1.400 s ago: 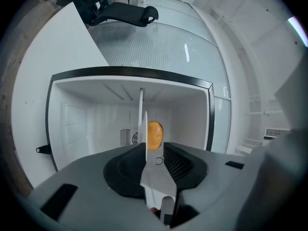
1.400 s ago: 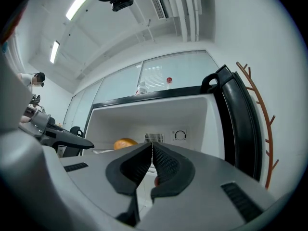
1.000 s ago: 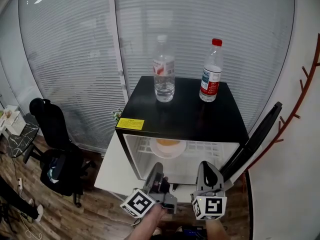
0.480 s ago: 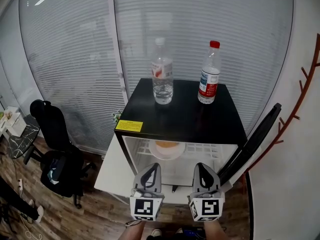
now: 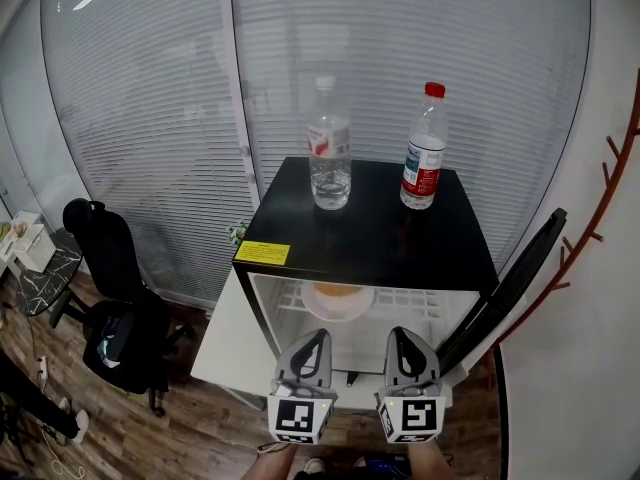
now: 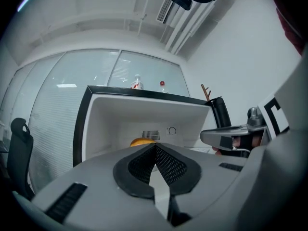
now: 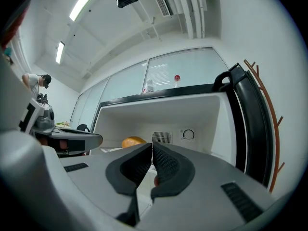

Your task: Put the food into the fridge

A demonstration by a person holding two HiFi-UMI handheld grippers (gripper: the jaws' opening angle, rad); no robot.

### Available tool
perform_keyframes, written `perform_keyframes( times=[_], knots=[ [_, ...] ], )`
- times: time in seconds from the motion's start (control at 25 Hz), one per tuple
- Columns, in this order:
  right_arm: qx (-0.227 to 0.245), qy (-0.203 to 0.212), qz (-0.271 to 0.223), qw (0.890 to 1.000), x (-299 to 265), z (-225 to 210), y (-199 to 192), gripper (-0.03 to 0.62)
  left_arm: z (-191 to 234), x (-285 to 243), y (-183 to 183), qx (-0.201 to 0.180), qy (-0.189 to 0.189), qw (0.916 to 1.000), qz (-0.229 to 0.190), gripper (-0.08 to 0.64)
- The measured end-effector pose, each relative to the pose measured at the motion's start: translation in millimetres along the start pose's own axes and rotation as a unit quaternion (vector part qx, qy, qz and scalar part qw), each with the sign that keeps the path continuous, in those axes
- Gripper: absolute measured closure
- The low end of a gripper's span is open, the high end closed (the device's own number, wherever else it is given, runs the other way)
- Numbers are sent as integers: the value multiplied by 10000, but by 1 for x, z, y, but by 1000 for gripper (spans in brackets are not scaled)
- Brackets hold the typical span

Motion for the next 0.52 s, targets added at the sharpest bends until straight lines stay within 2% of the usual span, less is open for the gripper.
perform_keyframes(
  times=[0.32, 0.52],
  knots=[
    [26, 4, 13, 10000, -2, 2, -1, 565, -3, -2, 8, 155, -10, 9997, -183, 534],
    [32, -27, 91, 9999, -1, 2, 0, 565, 1, 1, 3, 23, 43, 9999, 88, 534]
  ],
)
Point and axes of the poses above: the fingertips, and each gripper's own axes: x backward along the fingers, z to its left, y out of its top, the point moved 8 cm from there along x, backward along the fingers, and after that the axes turned 2 degrees about -z, right-handed, at the moved point
